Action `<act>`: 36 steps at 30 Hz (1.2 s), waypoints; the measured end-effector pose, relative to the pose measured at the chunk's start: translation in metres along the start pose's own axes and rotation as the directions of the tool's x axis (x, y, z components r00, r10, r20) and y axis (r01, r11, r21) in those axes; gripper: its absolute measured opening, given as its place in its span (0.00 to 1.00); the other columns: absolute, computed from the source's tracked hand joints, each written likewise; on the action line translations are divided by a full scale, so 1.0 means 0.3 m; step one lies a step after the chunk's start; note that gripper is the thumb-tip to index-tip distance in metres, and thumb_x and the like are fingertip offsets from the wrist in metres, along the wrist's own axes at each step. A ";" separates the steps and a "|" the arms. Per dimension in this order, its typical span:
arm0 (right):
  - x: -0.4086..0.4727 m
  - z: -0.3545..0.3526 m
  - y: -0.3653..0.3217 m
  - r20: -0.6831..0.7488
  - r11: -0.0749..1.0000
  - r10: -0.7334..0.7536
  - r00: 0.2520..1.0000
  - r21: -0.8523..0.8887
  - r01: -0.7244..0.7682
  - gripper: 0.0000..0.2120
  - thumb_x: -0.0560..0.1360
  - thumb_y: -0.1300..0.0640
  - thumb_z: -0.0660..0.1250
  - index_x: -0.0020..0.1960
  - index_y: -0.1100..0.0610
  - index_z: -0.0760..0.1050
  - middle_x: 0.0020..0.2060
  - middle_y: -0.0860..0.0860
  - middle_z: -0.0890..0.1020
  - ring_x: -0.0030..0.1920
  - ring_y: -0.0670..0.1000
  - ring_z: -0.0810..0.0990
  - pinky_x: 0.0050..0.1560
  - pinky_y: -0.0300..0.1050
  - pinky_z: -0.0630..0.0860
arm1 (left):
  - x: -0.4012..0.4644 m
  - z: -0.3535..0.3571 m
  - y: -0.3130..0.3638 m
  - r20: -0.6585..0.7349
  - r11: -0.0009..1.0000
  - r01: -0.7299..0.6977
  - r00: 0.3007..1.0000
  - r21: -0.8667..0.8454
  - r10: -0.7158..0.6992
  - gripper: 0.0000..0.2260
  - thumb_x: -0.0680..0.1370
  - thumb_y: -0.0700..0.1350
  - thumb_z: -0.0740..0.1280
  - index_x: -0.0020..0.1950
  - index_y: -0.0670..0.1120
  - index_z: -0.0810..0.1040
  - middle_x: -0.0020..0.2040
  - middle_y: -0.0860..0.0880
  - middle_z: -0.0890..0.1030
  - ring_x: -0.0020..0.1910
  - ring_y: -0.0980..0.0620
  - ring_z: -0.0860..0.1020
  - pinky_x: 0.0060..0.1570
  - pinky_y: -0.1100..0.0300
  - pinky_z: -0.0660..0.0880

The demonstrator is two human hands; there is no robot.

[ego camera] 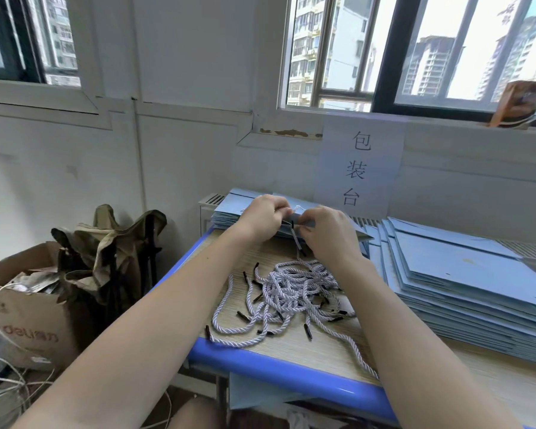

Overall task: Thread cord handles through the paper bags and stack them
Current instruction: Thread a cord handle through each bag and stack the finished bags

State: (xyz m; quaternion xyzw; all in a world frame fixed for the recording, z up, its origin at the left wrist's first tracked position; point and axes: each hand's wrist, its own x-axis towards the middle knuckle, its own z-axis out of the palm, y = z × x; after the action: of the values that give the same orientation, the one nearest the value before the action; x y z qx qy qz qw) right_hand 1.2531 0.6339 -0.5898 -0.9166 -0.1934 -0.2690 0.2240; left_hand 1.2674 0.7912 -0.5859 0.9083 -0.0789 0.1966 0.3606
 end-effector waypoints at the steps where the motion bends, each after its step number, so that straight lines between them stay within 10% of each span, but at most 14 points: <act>1: 0.000 0.003 -0.003 -0.002 1.000 0.002 1.000 -0.004 -0.002 0.09 0.77 0.53 0.70 0.55 0.54 0.84 0.52 0.53 0.84 0.55 0.56 0.78 0.54 0.48 0.72 | -0.001 -0.002 0.003 -0.002 1.000 0.012 1.000 -0.017 -0.012 0.10 0.82 0.43 0.64 0.46 0.40 0.80 0.39 0.44 0.76 0.39 0.46 0.71 0.42 0.54 0.68; 18: 0.008 -0.009 0.001 0.045 0.999 -0.001 0.999 0.044 -0.001 0.06 0.71 0.55 0.71 0.39 0.58 0.83 0.51 0.51 0.82 0.55 0.54 0.77 0.59 0.48 0.70 | -0.006 -0.004 0.003 -0.100 0.989 0.047 0.993 -0.139 -0.061 0.09 0.80 0.45 0.68 0.40 0.46 0.81 0.29 0.53 0.73 0.33 0.53 0.69 0.39 0.58 0.67; 23: 0.019 -0.068 0.036 0.104 0.999 0.007 0.995 -0.038 -0.003 0.09 0.72 0.49 0.73 0.42 0.54 0.85 0.54 0.48 0.82 0.58 0.53 0.75 0.60 0.47 0.68 | -0.010 -0.009 0.005 -0.207 0.992 0.027 0.977 -0.124 -0.052 0.09 0.81 0.45 0.67 0.43 0.44 0.83 0.26 0.55 0.70 0.28 0.57 0.66 0.36 0.58 0.62; 30: 0.025 -0.129 0.084 -0.264 0.966 0.235 0.935 0.173 -0.193 0.09 0.78 0.58 0.64 0.51 0.56 0.83 0.46 0.54 0.80 0.53 0.58 0.77 0.49 0.46 0.69 | -0.020 -0.009 0.003 -0.300 0.998 -0.063 0.952 0.013 0.064 0.11 0.82 0.47 0.65 0.44 0.45 0.82 0.30 0.55 0.73 0.36 0.50 0.70 0.38 0.56 0.69; 36: 0.012 -0.129 0.089 -0.094 0.941 0.301 0.949 0.189 -0.280 0.09 0.76 0.60 0.65 0.49 0.57 0.84 0.42 0.56 0.84 0.43 0.56 0.79 0.44 0.43 0.73 | -0.020 -0.005 -0.005 -0.348 0.997 -0.061 0.935 0.051 0.075 0.12 0.82 0.47 0.65 0.41 0.44 0.80 0.28 0.55 0.70 0.36 0.49 0.68 0.38 0.55 0.68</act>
State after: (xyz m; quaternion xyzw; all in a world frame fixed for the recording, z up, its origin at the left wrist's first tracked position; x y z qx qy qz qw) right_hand 1.2529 0.5926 -0.5666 -0.8940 -0.0647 -0.2704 0.3514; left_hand 1.2618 0.7933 -0.5885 0.8626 -0.0410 0.3684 0.3441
